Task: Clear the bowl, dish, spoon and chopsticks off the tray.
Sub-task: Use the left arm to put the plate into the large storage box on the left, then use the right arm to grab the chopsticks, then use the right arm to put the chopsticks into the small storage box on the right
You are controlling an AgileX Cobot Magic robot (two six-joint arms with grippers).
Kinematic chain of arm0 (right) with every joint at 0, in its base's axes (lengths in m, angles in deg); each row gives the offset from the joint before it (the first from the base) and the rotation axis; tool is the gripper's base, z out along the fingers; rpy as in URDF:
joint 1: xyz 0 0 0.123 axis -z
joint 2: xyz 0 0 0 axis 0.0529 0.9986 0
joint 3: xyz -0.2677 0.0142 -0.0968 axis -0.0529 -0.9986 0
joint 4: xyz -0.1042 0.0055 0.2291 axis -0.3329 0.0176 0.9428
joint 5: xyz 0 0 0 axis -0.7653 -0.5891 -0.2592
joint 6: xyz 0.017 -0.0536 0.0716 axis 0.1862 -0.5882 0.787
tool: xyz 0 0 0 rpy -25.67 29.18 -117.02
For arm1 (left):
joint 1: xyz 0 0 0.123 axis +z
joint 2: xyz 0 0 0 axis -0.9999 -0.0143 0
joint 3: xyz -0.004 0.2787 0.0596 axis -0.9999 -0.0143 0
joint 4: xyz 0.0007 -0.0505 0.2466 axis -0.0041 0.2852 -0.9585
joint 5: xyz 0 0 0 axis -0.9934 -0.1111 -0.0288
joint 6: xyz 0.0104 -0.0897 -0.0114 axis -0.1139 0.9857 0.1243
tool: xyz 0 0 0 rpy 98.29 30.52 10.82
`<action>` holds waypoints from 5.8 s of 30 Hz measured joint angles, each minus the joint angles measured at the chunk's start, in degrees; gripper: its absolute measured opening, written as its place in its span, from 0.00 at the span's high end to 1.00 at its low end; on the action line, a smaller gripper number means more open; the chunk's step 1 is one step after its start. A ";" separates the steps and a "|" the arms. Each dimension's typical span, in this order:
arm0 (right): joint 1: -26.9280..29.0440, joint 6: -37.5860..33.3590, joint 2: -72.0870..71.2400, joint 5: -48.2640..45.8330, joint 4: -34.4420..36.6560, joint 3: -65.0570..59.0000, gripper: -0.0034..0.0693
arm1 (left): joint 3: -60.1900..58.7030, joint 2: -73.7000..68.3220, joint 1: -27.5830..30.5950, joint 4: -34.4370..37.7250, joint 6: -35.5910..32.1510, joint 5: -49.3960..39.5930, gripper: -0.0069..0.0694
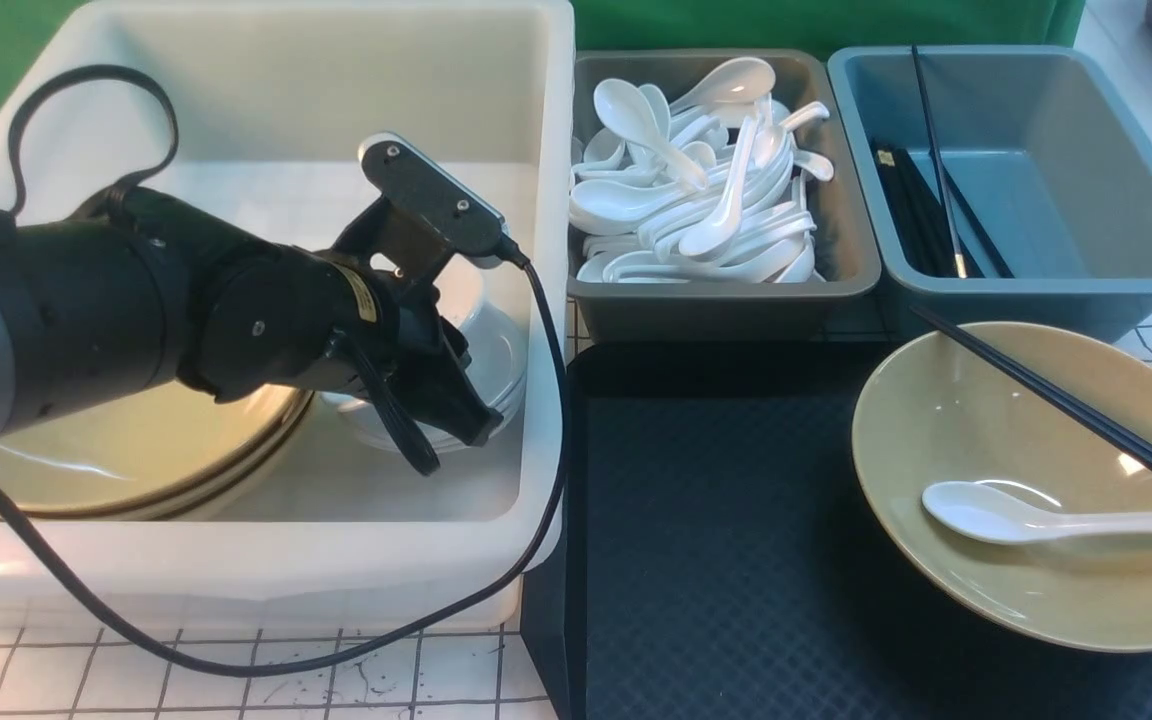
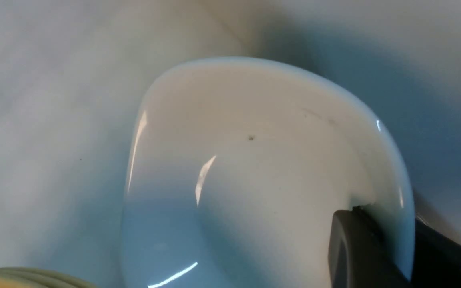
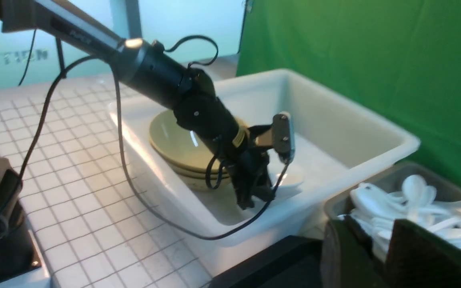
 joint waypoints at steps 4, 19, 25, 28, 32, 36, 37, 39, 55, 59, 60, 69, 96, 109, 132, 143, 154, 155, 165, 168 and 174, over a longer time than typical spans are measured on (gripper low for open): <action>0.00 -2.45 4.56 0.51 2.74 -0.18 0.72 | 0.00 0.00 0.00 -0.23 0.26 0.05 0.89; 0.00 -6.36 6.32 -1.94 6.24 -0.32 0.72 | 0.00 0.00 0.00 3.53 0.85 -0.37 0.48; 0.00 -6.36 6.32 -2.77 6.29 -0.32 0.72 | 0.00 0.83 -0.16 3.93 0.92 -0.74 0.25; 0.00 -6.30 6.32 -4.07 6.29 -0.32 0.72 | 0.00 3.57 -1.49 3.93 1.04 -1.23 0.22; 0.00 -5.28 6.32 -6.30 6.29 -0.32 0.71 | 0.00 9.48 -3.92 5.69 3.95 -1.23 0.27; 0.00 -4.49 6.32 -7.54 5.62 -0.32 0.70 | 0.00 17.51 -5.58 10.24 12.55 -4.26 0.56; 0.00 -3.84 6.32 -7.70 4.92 -0.32 0.70 | 0.00 19.53 -5.59 11.00 14.36 -5.54 0.66; 0.00 -2.80 6.45 -7.83 3.67 -0.32 0.70 | 0.00 21.51 -5.59 12.06 16.72 -7.78 0.76; 0.00 8.70 31.45 -11.20 -18.73 -0.25 0.69 | -18.20 64.75 -7.89 40.93 4.47 -16.37 0.91; 0.00 10.47 39.69 -12.26 -26.70 1.89 0.67 | -19.73 68.96 -7.89 46.25 -2.56 -18.26 0.91; 0.06 10.74 41.29 -12.80 -28.50 2.74 0.65 | -19.74 69.24 -7.89 47.08 -3.73 -18.96 0.91; 8.38 4.62 50.67 -11.11 -33.05 5.41 0.44 | -19.96 69.42 -7.89 54.26 -9.16 -20.56 0.91; 12.67 -3.45 67.99 0.26 -37.70 5.47 0.20 | -19.96 69.42 -7.89 54.43 -10.63 -20.78 0.91; 12.67 -3.66 70.95 -4.03 -37.93 5.57 0.56 | -19.96 69.42 -7.89 54.43 -10.63 -20.99 0.91; 8.51 15.86 54.39 -5.86 -36.77 10.81 0.82 | -19.96 67.73 -7.89 54.43 -12.52 -9.26 0.91; 17.87 16.02 81.18 -1.15 -24.41 40.53 0.82 | -19.96 60.07 -7.89 54.65 -21.78 1.49 0.91; 18.88 21.17 101.62 8.97 -20.88 55.67 0.82 | -19.96 59.15 -7.89 57.71 -23.93 1.11 0.91; 18.79 21.48 102.10 10.15 -20.88 55.68 0.82 | -19.96 59.15 -7.89 57.71 -23.93 0.71 0.91; 18.20 21.82 104.75 12.04 -21.00 55.73 0.46 | -19.96 59.15 -7.89 57.71 -24.07 -0.85 0.91; 18.20 21.82 104.58 10.09 -21.34 55.98 0.34 | -19.96 59.15 -7.89 57.71 -24.07 -0.85 0.91; 18.20 21.66 99.04 -3.80 -21.78 59.33 0.20 | -19.96 59.15 -7.89 58.32 -24.21 -1.85 0.91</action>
